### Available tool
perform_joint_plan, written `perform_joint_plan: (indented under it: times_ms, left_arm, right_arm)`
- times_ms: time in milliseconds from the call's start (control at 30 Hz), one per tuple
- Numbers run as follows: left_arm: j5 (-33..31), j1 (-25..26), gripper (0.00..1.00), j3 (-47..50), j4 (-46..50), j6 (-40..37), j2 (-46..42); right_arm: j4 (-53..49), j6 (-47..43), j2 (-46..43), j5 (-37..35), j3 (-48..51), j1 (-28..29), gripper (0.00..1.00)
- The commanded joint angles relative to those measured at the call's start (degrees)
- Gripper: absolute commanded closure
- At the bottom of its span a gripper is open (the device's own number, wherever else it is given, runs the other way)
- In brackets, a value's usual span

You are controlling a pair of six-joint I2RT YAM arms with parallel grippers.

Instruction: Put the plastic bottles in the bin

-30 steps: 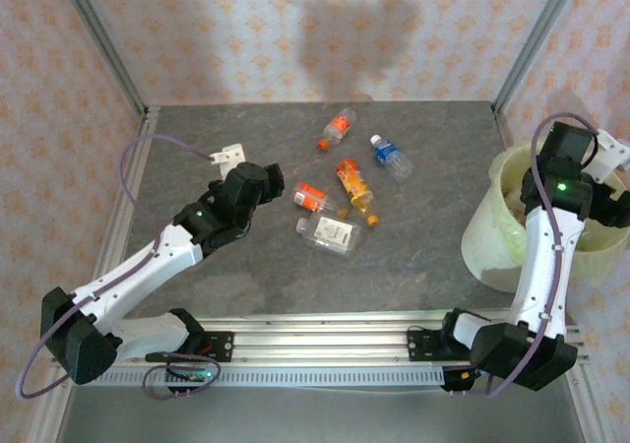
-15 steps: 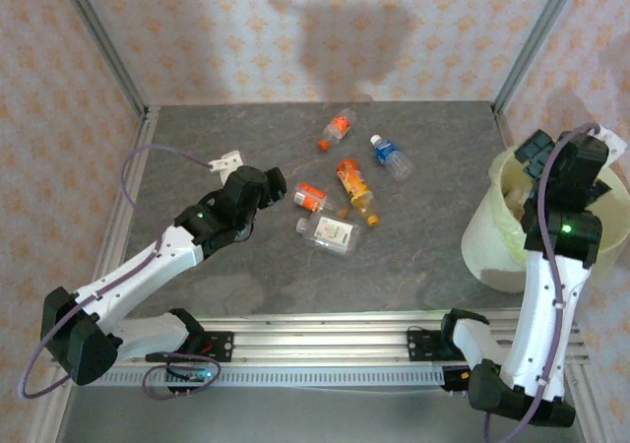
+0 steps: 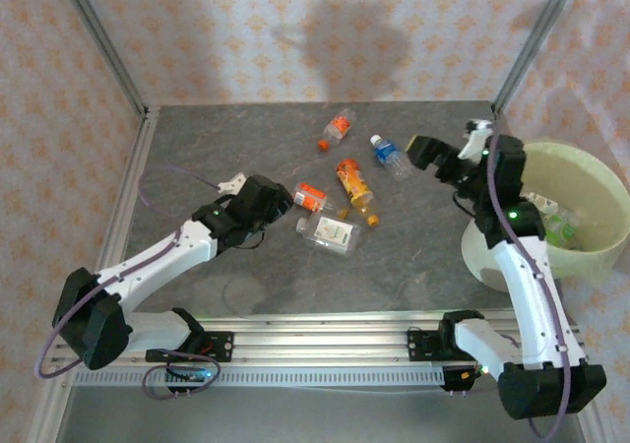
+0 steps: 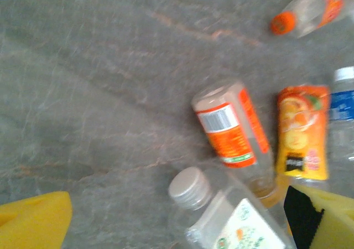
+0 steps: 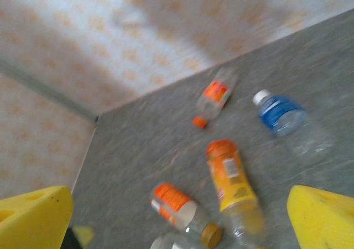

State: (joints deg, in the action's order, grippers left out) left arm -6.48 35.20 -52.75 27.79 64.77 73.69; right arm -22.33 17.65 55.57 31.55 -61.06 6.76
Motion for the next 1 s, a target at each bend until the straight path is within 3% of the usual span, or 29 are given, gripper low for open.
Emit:
perform_joint_plan:
  times_ms: [0,100,200,467,667,967]
  left_arm:
    - [4.24,-0.22,0.0,-3.2,3.43,1.94,3.68]
    - [8.1,-0.39,0.0,-3.87,1.05,2.0,6.56]
    - [7.71,-0.66,0.0,-5.74,4.68,2.55,8.68]
    - [11.12,-4.55,0.0,-6.47,6.99,0.9,14.26]
    - [11.19,-6.99,0.0,-6.75,6.23,-0.41,16.3]
    - [12.8,-6.99,0.0,-3.06,4.76,0.65,16.83]
  right_arm:
    - [7.0,-5.63,0.87,2.19,6.07,7.02,0.01]
    - [7.5,-15.57,4.08,2.27,9.12,14.07,0.01]
    - [5.65,-26.0,9.03,0.87,9.22,20.72,0.01]
    - [1.88,-46.0,24.11,-2.89,5.68,28.23,0.01]
    - [2.62,-49.43,33.34,-6.81,2.92,30.06,0.01]
    - [1.15,-52.14,37.91,-10.78,3.28,32.4,0.01]
